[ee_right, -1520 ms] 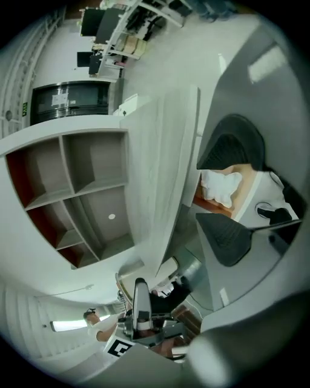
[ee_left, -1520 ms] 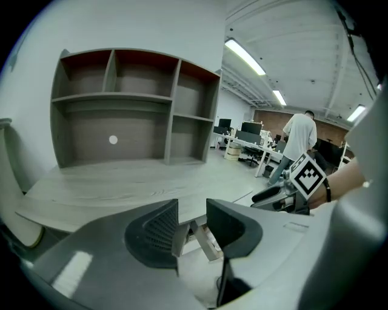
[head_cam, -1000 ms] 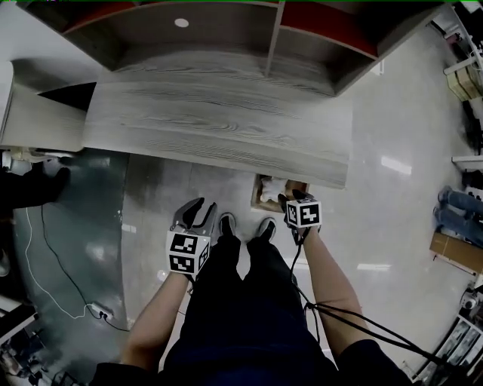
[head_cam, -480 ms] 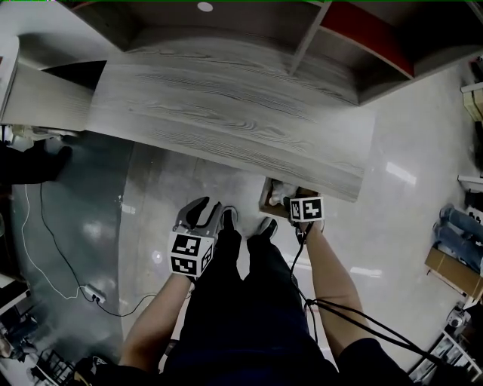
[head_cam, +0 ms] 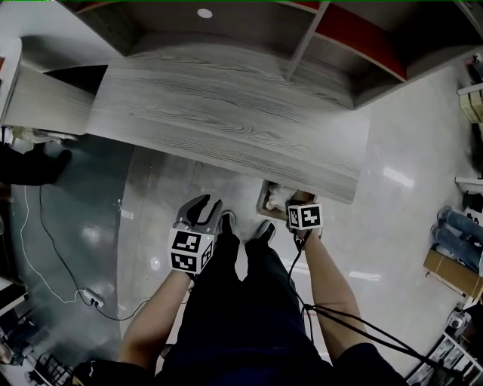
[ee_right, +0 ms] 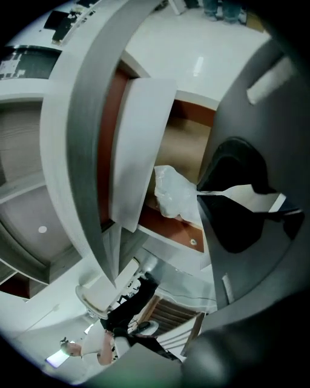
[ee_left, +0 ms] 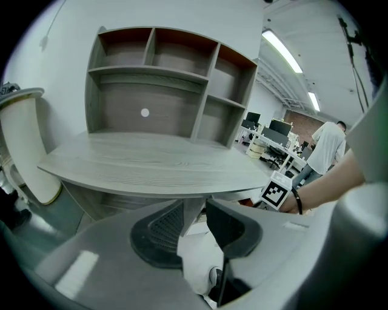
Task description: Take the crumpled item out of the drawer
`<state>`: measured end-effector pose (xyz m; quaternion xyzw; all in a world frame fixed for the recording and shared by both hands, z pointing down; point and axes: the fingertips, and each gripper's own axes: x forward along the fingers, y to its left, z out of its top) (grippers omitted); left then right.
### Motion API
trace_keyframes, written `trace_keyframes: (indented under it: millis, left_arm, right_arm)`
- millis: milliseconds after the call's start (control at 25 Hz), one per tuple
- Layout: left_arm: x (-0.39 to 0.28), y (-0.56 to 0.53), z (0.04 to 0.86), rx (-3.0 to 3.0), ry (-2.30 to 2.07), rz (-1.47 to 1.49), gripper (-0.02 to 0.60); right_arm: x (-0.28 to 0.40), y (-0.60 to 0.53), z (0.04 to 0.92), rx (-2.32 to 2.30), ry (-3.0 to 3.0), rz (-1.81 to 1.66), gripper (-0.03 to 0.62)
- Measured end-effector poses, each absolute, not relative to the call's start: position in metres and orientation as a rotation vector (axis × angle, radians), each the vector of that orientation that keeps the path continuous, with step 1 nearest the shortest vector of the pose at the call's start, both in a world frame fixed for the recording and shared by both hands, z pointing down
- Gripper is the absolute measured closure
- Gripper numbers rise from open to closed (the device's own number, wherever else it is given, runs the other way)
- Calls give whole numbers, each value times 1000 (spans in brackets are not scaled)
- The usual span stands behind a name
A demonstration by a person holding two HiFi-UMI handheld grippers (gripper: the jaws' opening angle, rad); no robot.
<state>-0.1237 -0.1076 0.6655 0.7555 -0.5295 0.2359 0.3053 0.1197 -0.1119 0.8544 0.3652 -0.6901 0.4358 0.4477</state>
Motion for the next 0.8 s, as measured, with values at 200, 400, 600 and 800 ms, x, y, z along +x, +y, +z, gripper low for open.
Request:
trace_keyframes:
  millis: [200, 400, 600, 800]
  left_arm:
    - [-108, -109, 658, 2052, -1373, 609, 465]
    - [-92, -109, 646, 2159, -1378, 672, 465]
    - [-81, -107, 635, 2167, -1370, 615, 465]
    - [-77, -102, 623, 2214, -1378, 635, 465]
  right_arm:
    - [129, -103, 837, 938, -1733, 1108, 576]
    - [133, -91, 817, 955, -1778, 1063, 582]
    - [130, -88, 797, 1020, -1832, 1112, 585]
    - [126, -88, 769, 1040, -1900, 1085, 585]
